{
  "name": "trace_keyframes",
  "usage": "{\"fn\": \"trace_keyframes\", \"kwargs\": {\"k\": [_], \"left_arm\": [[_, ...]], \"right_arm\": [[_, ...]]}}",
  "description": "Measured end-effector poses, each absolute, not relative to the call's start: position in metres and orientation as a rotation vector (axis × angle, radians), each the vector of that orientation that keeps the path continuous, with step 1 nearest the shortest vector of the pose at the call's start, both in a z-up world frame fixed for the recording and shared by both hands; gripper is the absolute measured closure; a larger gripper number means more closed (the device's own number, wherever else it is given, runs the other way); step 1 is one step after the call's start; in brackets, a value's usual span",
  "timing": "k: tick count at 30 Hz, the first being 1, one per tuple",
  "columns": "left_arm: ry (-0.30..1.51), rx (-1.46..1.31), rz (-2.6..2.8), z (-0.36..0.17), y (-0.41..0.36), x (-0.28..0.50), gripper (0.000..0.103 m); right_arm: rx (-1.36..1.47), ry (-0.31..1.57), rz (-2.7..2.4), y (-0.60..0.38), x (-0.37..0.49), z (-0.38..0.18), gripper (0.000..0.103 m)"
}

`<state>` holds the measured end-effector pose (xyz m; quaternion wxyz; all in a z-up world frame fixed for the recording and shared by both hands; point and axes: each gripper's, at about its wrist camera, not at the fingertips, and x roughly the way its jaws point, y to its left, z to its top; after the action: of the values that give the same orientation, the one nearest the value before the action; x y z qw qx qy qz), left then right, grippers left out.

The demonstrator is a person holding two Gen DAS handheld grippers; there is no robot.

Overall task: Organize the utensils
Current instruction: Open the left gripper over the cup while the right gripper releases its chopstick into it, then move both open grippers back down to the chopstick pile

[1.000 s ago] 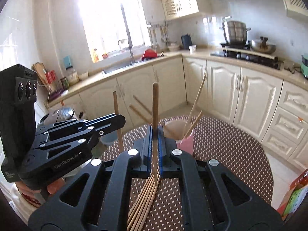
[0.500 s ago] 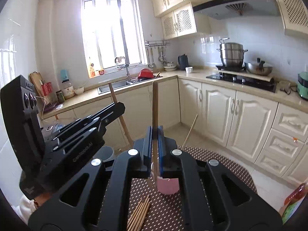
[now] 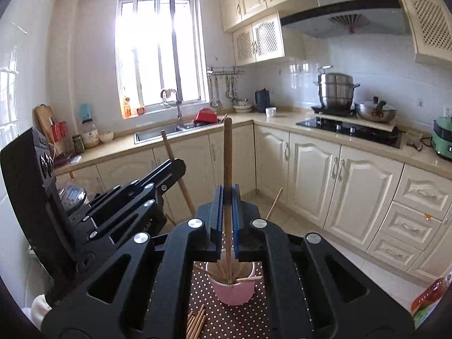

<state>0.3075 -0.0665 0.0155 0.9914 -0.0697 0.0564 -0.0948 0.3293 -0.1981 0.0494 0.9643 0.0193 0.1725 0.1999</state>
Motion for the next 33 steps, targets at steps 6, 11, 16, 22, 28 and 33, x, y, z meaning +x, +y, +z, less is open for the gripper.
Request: {"fn": "trace_keyframes", "kwargs": {"k": [6,11,16,22,28,33], "left_arm": [[0.147,-0.125,-0.22,-0.001,-0.066,0.31,0.097],[0.171,-0.085,-0.237,-0.012,-0.071,0.31,0.097],[0.211,-0.063,-0.246,-0.02,-0.071,0.312,0.097],[0.26,-0.069,-0.252,-0.026,-0.067,0.314,0.081],[0.264,-0.082,-0.264,-0.023,-0.06,0.305,0.064],[0.257,-0.091,-0.26,-0.016,-0.053,0.292,0.052]], "right_arm": [[0.035,0.394,0.414,-0.195,0.332,0.033,0.097],[0.025,0.425,0.409,-0.195,0.334,0.022,0.097],[0.023,0.466,0.404,-0.192,0.337,0.007,0.097],[0.047,0.51,0.394,-0.194,0.343,-0.007,0.097],[0.066,0.512,0.388,-0.199,0.337,-0.005,0.096],[0.058,0.492,0.374,-0.202,0.326,0.004,0.096]]}}
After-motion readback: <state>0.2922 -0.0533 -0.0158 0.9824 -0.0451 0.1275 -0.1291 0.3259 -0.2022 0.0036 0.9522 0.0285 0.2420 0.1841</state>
